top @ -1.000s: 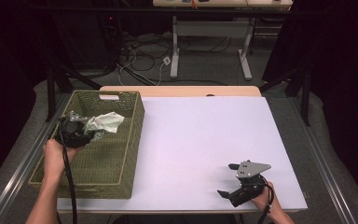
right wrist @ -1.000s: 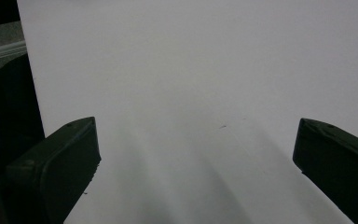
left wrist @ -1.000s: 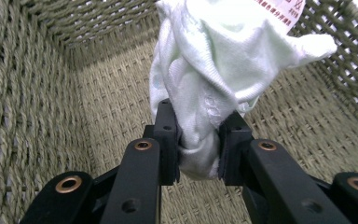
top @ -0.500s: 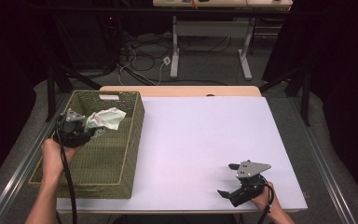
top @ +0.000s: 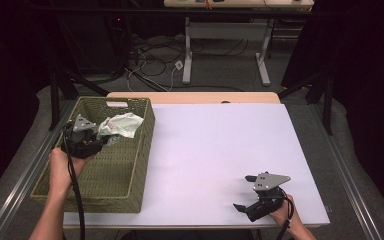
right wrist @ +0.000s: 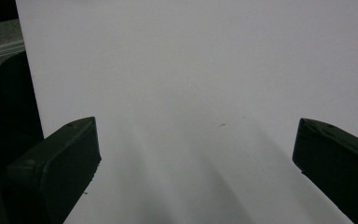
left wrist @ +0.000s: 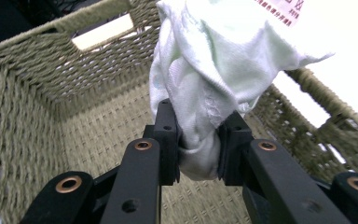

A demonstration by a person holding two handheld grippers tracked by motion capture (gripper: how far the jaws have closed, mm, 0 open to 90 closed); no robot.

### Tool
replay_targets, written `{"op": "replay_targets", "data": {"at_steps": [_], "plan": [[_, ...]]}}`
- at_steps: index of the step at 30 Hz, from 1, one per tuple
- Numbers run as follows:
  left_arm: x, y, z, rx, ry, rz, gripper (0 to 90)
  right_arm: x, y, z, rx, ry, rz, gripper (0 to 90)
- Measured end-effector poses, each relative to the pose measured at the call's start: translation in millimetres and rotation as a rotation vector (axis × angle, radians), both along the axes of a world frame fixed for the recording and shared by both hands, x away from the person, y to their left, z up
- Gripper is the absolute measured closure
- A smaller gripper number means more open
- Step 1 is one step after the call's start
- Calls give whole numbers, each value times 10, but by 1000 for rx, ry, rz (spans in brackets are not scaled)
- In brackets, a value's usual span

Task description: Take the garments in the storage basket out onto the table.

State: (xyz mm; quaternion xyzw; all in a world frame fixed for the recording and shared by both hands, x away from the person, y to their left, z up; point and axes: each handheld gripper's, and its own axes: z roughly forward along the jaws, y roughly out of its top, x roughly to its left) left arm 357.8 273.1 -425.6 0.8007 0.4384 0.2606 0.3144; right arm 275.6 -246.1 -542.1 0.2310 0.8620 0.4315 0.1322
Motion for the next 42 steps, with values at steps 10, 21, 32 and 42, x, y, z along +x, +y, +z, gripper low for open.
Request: {"op": "replay_targets", "data": {"at_steps": [10, 21, 32, 42], "plan": [[-43, -89, 57, -7, -23, -37, 736, 1, 4, -2, -1, 1, -1, 3], [-85, -175, 112, -4, -37, -70, 736, 0, 3, -1, -2, 0, -3, 4], [-126, -330, 153, -10, -54, -113, 736, 1, 4, 1, -8, 4, 0, 4], [-145, -474, 176, -15, -61, -156, 736, 10, 11, -11, -1, -3, -1, 4]]}}
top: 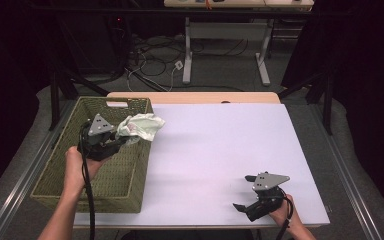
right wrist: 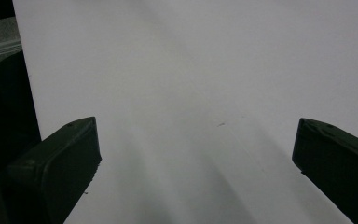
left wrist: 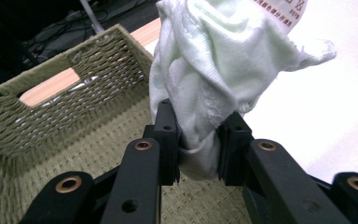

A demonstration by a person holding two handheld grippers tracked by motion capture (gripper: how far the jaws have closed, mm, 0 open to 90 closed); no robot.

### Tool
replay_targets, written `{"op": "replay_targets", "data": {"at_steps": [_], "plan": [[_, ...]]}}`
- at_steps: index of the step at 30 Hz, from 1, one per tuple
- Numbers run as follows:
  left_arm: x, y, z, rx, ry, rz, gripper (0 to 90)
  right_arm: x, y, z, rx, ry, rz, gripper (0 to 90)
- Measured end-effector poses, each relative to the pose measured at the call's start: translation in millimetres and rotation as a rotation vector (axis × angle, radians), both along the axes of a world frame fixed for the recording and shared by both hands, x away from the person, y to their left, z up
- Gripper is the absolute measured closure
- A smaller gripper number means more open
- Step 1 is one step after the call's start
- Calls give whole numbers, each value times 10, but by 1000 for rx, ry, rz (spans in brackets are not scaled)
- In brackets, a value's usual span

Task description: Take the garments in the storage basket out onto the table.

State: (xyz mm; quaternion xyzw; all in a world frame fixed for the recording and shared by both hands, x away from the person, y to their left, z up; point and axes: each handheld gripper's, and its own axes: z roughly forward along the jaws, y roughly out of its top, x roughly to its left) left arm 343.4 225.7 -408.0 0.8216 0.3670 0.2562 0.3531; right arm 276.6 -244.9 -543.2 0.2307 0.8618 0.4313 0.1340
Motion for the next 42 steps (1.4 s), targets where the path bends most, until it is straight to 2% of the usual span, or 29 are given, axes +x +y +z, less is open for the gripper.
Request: {"op": "replay_targets", "data": {"at_steps": [3, 4, 5, 13, 17, 19, 27, 34, 42], "plan": [[-2, -45, 6, -4, -1, -13, 736, 0, -2, 2, -4, 1, -1, 4], [1, -61, 3, -5, -3, -16, 736, 4, 5, -10, 14, -13, -6, 4], [4, -75, 3, -3, 0, -21, 736, 1, -8, 12, -19, 12, 0, 4], [13, -210, 5, -7, -2, -54, 736, -1, 2, 0, -4, -6, -11, 4], [32, -278, 15, -10, -5, -72, 736, 6, -2, 4, -10, 6, 2, 4], [39, -313, 17, -5, -6, -82, 735, 6, 4, -6, 3, -4, -4, 4], [73, -465, 11, 4, -3, -118, 735, 1, -4, 2, -4, 0, 1, 4], [112, -599, -24, 13, 11, -147, 735, -2, -7, 5, -5, 1, 0, 4], [139, -714, -63, -2, 29, -165, 735, -2, -10, 6, -4, 5, -2, 4]]}}
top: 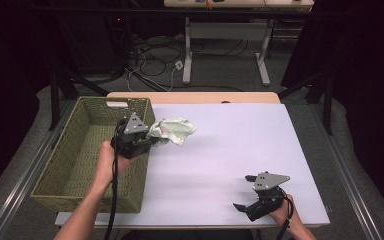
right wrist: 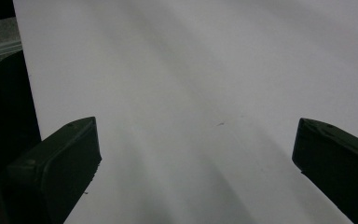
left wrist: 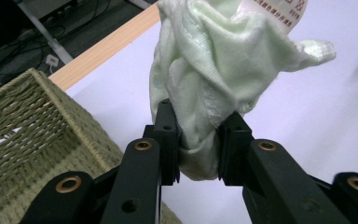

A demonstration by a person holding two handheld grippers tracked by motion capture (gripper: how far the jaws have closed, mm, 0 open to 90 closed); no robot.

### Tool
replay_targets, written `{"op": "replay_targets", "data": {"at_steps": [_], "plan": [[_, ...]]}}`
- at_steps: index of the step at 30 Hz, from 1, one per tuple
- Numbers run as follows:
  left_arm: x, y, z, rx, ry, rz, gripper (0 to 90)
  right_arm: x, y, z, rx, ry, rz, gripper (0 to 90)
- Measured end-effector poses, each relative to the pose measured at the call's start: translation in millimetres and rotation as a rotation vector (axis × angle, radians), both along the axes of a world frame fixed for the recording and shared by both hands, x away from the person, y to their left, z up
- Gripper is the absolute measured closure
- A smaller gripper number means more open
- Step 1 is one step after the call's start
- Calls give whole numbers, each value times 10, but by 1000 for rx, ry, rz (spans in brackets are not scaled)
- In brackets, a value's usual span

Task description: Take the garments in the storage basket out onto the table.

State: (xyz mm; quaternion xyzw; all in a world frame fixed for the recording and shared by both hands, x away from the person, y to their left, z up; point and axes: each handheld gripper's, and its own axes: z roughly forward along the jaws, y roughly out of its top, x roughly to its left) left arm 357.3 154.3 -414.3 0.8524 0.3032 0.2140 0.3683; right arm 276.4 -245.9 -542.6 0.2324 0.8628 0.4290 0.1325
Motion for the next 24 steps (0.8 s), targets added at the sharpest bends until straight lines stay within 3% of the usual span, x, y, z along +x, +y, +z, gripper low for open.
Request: {"op": "replay_targets", "data": {"at_steps": [5, 11, 24], "plan": [[23, -60, -17, 16, -9, -15, 735, -3, -1, 3, 1, -1, 0, 5], [44, -173, -49, -1, 6, -28, 735, -8, 1, 9, 1, -1, 2, 5], [86, -376, -159, 16, 42, -60, 736, -3, 4, 6, -5, 1, 6, 5]]}}
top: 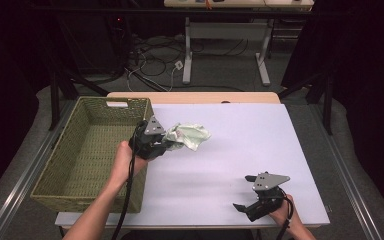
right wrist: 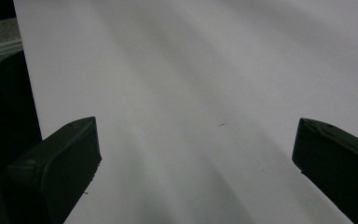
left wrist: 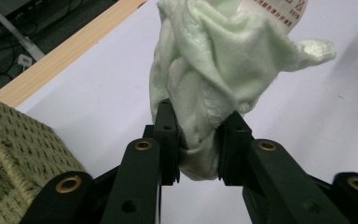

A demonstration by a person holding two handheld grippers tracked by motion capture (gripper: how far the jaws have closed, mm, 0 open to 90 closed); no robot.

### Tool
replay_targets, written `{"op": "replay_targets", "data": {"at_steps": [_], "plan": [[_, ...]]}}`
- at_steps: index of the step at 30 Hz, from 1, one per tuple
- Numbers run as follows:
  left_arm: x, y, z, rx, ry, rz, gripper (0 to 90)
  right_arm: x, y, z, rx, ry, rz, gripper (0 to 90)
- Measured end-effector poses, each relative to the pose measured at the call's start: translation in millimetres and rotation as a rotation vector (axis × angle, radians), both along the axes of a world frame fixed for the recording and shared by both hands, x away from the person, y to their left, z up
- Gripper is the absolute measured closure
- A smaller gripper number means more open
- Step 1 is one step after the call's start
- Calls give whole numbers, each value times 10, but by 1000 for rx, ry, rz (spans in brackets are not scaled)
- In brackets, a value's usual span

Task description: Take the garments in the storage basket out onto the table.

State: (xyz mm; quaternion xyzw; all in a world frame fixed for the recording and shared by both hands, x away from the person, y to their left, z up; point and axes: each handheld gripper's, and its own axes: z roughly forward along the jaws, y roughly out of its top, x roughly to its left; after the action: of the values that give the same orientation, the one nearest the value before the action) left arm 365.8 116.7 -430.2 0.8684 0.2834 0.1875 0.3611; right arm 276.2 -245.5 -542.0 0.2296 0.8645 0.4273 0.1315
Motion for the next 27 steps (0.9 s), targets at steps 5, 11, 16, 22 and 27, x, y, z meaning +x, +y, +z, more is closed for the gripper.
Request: {"op": "replay_targets", "data": {"at_steps": [5, 11, 16, 22, 27], "plan": [[0, -57, -44, 7, 7, -3, 736, -9, 4, 0, 4, -5, -8, 5], [9, -70, -63, 12, 10, -4, 735, -3, 2, -1, 3, 2, -6, 5], [-1, -97, -81, 13, 14, -3, 735, -5, 4, -4, 4, -8, -6, 5], [-1, -128, -102, 17, 14, -7, 736, -1, 1, -3, 0, -4, -4, 5], [-5, -166, -122, 20, 22, -5, 735, -2, 3, -2, 0, -6, -4, 5]]}}
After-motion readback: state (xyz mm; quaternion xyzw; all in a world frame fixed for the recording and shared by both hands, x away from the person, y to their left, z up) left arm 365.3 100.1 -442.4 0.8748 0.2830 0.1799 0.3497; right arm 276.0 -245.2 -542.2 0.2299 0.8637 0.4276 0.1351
